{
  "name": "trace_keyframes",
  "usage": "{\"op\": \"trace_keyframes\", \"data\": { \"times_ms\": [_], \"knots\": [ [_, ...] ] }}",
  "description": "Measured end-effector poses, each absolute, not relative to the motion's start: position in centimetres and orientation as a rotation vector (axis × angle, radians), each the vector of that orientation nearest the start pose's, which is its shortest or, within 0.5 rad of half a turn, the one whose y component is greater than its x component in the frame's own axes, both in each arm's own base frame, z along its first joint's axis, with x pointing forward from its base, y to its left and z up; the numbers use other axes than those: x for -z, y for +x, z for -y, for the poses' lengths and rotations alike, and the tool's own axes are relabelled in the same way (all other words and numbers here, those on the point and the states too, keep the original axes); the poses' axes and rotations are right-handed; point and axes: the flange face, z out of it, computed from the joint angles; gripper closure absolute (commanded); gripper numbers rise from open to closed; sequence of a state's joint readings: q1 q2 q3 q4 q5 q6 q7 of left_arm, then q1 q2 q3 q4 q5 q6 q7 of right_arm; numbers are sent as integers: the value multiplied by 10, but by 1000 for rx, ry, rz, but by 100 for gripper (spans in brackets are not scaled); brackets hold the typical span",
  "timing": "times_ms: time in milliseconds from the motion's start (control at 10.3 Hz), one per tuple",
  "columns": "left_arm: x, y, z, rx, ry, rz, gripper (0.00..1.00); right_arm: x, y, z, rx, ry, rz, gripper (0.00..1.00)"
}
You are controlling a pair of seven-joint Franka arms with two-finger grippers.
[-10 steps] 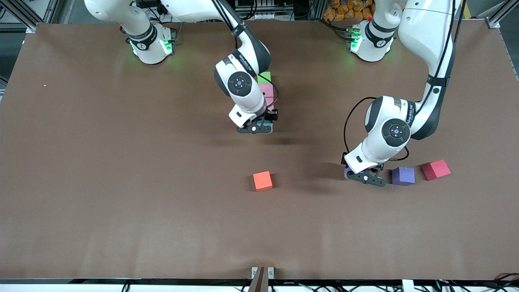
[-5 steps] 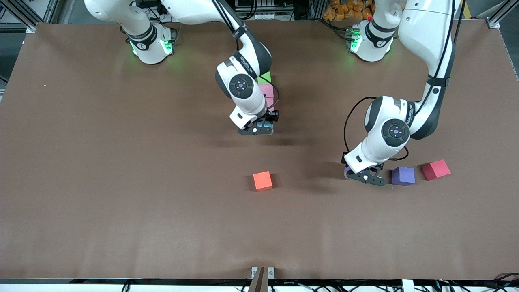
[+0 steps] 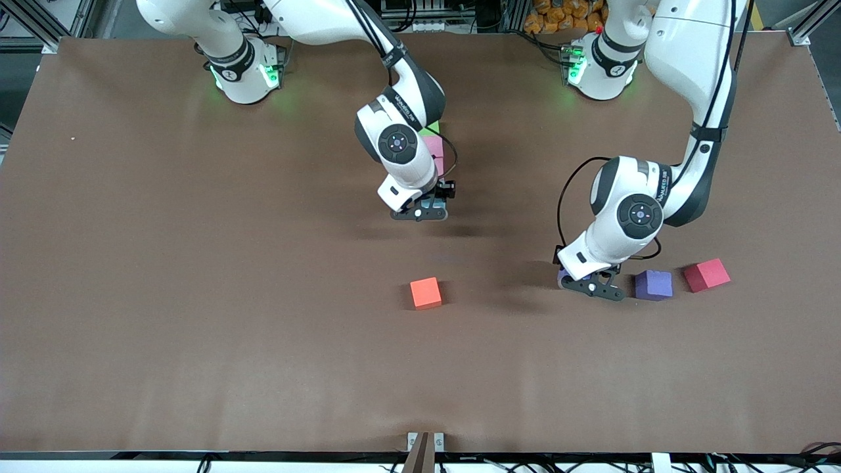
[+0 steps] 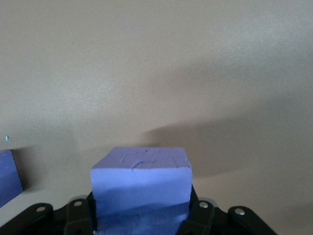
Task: Arrange blocks into number 1
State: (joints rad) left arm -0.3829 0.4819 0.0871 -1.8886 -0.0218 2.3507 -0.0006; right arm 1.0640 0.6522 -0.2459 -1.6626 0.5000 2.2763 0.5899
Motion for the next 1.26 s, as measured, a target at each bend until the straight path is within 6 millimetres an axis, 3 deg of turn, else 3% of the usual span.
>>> {"op": "trace_keyframes", "data": {
  "times_ms": [581, 872, 1066, 1259],
  "knots": [
    [-240, 603, 186, -45, -3077, -446, 100, -237, 444, -519, -273, -2972, -73, 20],
    [-242, 604, 191, -31, -3083, -427, 100, -276, 470, -496, -318, -2950, -111, 20],
    [-254, 602, 224, 9, -3118, -336, 100, -302, 490, -471, -289, -2972, -110, 20],
    [-270, 589, 284, 26, -3216, -226, 100, -329, 515, -436, -207, -3054, -70, 18]
  ]
}}
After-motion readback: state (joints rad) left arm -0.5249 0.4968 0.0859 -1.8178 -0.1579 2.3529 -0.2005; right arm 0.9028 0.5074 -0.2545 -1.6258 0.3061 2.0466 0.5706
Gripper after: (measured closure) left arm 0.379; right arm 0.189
